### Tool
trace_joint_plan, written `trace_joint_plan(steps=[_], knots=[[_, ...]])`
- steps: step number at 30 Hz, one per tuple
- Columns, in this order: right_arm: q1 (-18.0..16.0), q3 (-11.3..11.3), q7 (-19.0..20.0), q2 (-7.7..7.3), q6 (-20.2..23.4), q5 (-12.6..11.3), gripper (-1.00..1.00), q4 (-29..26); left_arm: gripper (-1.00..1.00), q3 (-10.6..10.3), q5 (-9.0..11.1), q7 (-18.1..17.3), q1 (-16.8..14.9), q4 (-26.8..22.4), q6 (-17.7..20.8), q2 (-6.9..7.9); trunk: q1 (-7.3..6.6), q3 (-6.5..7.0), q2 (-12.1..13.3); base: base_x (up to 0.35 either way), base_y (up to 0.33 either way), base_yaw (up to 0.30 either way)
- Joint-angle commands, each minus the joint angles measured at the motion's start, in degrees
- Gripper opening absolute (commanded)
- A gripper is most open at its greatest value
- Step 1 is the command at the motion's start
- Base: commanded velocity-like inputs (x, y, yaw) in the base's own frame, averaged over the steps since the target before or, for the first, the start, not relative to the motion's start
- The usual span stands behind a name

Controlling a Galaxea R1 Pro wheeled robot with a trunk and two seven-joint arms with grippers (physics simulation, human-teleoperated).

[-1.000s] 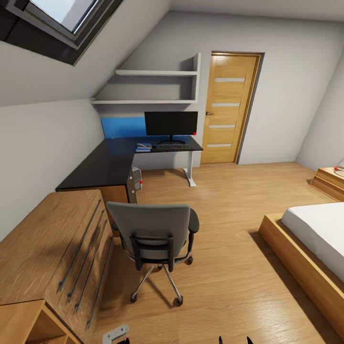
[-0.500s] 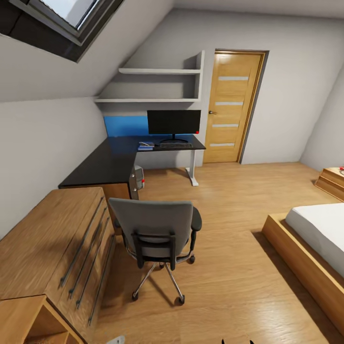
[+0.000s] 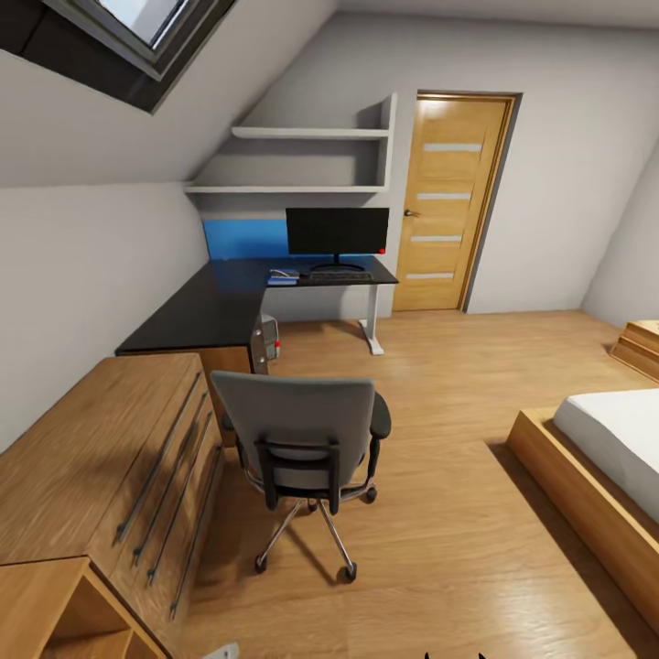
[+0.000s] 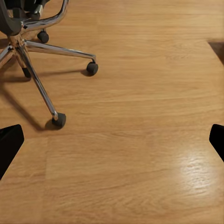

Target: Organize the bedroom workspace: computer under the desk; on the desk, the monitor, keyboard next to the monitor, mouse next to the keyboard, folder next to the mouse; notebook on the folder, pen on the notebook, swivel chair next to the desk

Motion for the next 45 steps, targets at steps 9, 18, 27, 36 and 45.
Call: trace_joint_plan(steps=[9, 18, 27, 36, 45], knots=[[-0.03, 0.52, -0.34, -0.03, -0.01, -0.26, 1.00, -0.03, 1.00, -0.54, 0.49, 0.40, -0.06, 0.01, -0.34, 0.02, 1.98, -1.68, -3.66, -0.141, 0.000, 0.001], [-0.03, 0.50, -0.35, -0.03, -0.01, -0.27, 1.00, -0.03, 1.00, -0.56, 0.55, 0.40, -0.06, 0.01, -0.38, 0.02, 3.96, -3.29, -7.27, -0.161, 0.000, 0.000], [-0.03, 0.50, -0.42, 0.03, 0.32, -0.34, 1.00, -0.10, 1.00, -0.59, 0.62, 0.17, -0.06, 0.05, -0.19, 0.02, 5.94, -4.91, -10.87, -0.061, 0.000, 0.000], [-0.03, 0.56, -0.36, 0.51, 0.30, -0.31, 1.00, -0.01, 1.00, -0.47, 0.72, -0.01, -0.06, 0.30, 0.05, 0.15, 7.91, -6.52, -14.48, -0.001, 0.000, 0.000], [-0.08, 0.48, -0.21, 0.65, 0.32, -0.24, 1.00, -0.26, 1.00, -0.45, 0.68, -0.15, -0.08, 0.43, 0.09, 0.09, 9.89, -8.14, -18.09, 0.000, 0.000, 0.000]])
